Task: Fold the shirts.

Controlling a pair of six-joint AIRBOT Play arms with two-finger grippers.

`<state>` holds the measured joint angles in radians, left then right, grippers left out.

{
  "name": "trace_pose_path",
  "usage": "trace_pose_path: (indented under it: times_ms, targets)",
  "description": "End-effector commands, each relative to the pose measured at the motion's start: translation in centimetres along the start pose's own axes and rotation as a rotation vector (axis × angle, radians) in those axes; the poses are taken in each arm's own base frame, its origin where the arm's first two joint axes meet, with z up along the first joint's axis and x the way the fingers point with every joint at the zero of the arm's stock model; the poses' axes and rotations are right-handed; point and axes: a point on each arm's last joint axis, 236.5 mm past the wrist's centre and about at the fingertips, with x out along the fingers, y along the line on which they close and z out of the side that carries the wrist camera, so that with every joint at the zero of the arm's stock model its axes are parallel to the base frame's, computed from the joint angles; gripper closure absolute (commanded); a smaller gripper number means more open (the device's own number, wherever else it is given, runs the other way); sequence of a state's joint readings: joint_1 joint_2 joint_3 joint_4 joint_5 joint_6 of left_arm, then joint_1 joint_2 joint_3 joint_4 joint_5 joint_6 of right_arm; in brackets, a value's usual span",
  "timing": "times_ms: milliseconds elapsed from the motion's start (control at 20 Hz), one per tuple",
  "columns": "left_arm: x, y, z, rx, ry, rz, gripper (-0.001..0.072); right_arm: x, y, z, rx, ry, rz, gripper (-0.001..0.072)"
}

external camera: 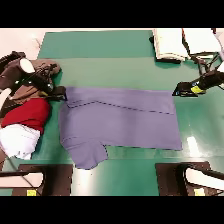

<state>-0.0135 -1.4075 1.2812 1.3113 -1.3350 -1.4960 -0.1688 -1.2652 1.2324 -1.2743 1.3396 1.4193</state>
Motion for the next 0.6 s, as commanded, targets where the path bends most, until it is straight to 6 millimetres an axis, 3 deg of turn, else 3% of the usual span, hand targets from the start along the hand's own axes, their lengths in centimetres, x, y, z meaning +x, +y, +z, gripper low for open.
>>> trace_pose_path:
  times_ms: [0, 200, 300, 400, 550]
  targets:
    - [-1.5, 0.8, -6.7, -0.021, 0.016, 0.054, 0.0229, -2.7, 1.4, -1.8, -0.028, -0.069, -0.002, 0.0231]
    - [1.5, 0.7, -17.5, -0.099, 0.135, 0.024, 0.0229, -3.6, 1.7, -3.1, -0.033, -0.140, -0.010, 0.0231]
    - [3.3, -0.2, -21.3, -0.134, 0.206, -0.026, 0.0229, -3.6, 1.8, -3.4, -0.034, -0.135, -0.009, 0.0231]
    - [4.9, -1.5, -23.5, -0.183, 0.265, -0.092, 0.0229, -3.6, 2.4, -3.3, -0.031, -0.141, 0.016, 0.0231]
    - [6.2, -3.1, -23.9, -0.239, 0.256, -0.176, 0.0229, -3.7, 2.9, -3.0, -0.026, -0.151, 0.037, 0.0231]
